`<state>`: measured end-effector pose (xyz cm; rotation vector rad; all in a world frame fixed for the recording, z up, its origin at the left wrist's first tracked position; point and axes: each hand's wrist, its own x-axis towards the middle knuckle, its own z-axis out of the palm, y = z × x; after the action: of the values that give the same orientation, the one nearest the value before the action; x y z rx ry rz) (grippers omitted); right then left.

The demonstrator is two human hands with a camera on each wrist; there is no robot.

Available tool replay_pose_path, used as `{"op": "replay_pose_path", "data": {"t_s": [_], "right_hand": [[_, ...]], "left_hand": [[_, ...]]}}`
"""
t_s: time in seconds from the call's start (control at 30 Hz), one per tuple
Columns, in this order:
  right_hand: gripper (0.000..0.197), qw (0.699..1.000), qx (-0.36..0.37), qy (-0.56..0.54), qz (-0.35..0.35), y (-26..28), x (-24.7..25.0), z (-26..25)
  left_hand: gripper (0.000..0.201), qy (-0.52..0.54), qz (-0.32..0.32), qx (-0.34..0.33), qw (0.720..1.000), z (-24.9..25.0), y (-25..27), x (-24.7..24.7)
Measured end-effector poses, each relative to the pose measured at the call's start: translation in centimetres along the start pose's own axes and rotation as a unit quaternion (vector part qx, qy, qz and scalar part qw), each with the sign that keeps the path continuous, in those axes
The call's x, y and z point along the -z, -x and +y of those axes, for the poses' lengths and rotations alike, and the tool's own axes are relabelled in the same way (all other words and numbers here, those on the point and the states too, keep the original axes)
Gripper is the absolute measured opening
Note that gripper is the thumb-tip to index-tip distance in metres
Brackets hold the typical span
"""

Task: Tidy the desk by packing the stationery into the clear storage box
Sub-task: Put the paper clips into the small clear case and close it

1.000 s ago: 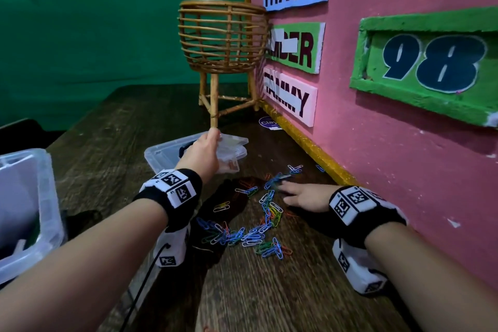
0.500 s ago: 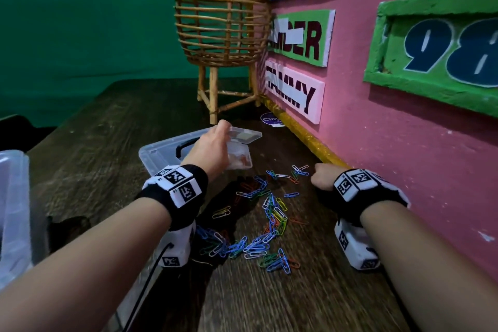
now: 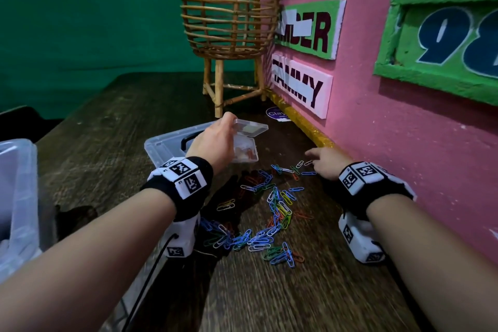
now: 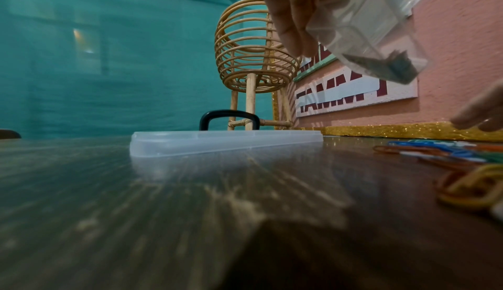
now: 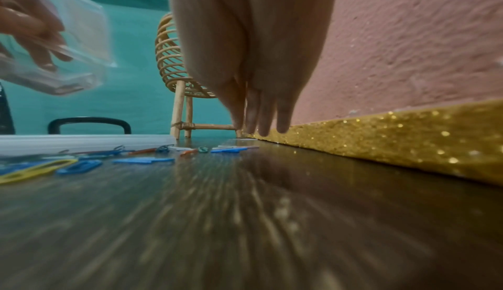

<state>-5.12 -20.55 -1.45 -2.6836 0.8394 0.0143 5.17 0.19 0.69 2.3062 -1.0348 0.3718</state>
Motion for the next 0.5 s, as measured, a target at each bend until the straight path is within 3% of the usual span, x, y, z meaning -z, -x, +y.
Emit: {"op": "replay_pose_path", "data": {"t_s": [0.13, 0.23, 0.4, 0.5], "right_hand": [[0.058, 0.986, -0.005, 0.113, -0.120, 0.4, -0.4, -0.4], [0.060, 0.976, 0.036, 0.148, -0.158, 1.7, -0.7, -1.3], [0.069, 0.950, 0.169, 0.108, -0.240, 5.8, -1.5, -3.2], [0.073, 0.947, 0.200, 0.063, -0.244, 8.2, -1.4, -3.4]], "left_hand": [[0.018, 0.005, -0.012, 0.012, 1.000, -0.1, -0.2, -0.2], [0.019, 0.008, -0.015, 0.017, 1.000, 0.0, -0.1, -0.1], [0.020, 0.019, -0.012, 0.025, 0.999, 0.0, 0.4, 0.4], [0.019, 0.029, -0.004, 0.024, 0.999, 0.0, 0.7, 0.4]]}}
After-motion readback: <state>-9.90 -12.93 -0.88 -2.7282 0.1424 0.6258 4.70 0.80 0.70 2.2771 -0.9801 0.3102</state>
